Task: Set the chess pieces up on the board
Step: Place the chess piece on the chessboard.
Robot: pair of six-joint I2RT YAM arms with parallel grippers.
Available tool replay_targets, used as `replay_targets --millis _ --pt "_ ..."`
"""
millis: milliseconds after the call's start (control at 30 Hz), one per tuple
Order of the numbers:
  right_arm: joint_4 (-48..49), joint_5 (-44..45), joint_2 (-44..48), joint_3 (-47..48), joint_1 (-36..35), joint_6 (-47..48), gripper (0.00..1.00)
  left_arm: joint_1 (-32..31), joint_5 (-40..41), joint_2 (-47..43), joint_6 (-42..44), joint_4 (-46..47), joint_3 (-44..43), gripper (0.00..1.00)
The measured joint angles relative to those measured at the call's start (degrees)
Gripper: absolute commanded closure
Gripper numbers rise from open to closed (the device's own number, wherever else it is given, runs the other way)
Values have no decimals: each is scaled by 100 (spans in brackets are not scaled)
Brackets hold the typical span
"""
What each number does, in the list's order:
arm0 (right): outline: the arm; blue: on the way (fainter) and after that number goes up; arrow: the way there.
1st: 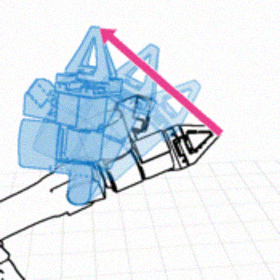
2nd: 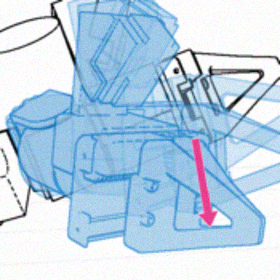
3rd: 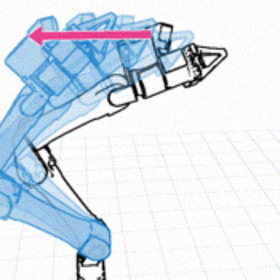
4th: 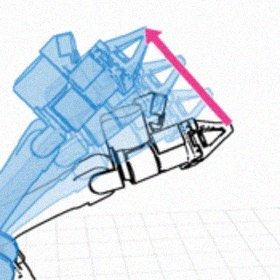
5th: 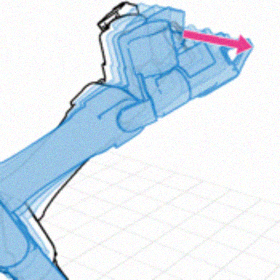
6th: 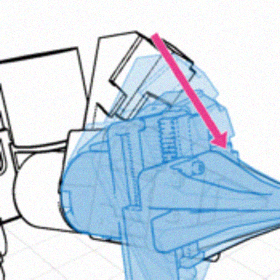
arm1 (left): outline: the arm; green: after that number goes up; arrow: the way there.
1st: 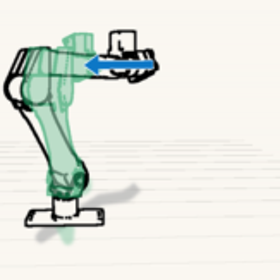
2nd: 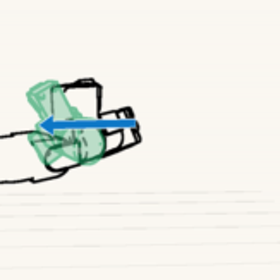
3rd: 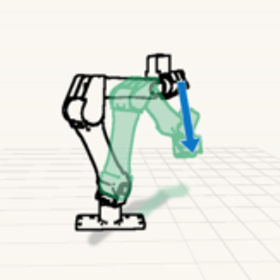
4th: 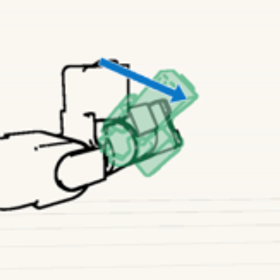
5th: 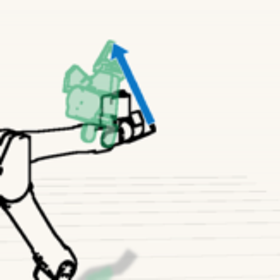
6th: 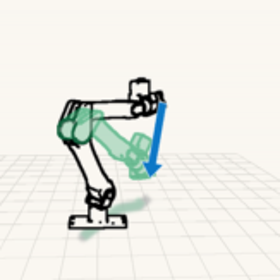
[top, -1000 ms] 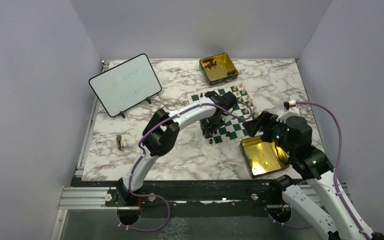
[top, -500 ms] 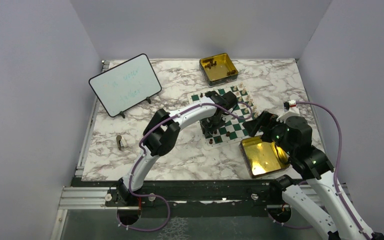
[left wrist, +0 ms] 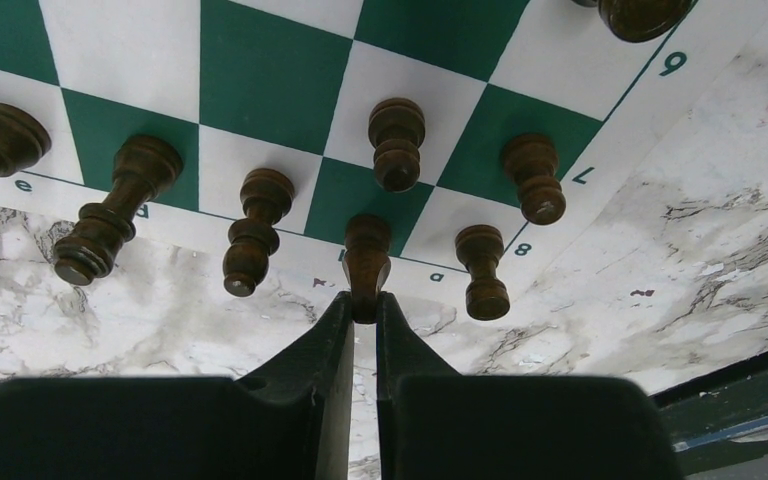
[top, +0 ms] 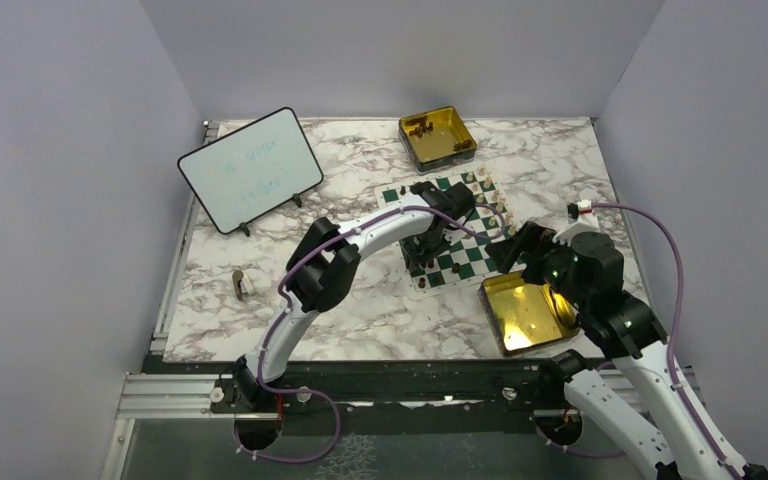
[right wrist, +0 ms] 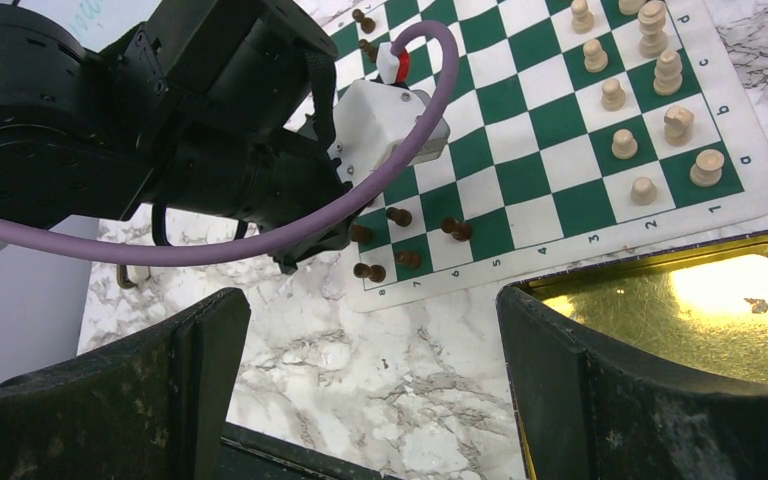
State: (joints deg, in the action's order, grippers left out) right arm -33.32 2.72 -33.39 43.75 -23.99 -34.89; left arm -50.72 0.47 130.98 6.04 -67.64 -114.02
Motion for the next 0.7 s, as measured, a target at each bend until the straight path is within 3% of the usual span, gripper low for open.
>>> replay_targets --millis 700 --pt "0 0 -9 0 0 2 0 0 -2 42 2 -20 -201 90"
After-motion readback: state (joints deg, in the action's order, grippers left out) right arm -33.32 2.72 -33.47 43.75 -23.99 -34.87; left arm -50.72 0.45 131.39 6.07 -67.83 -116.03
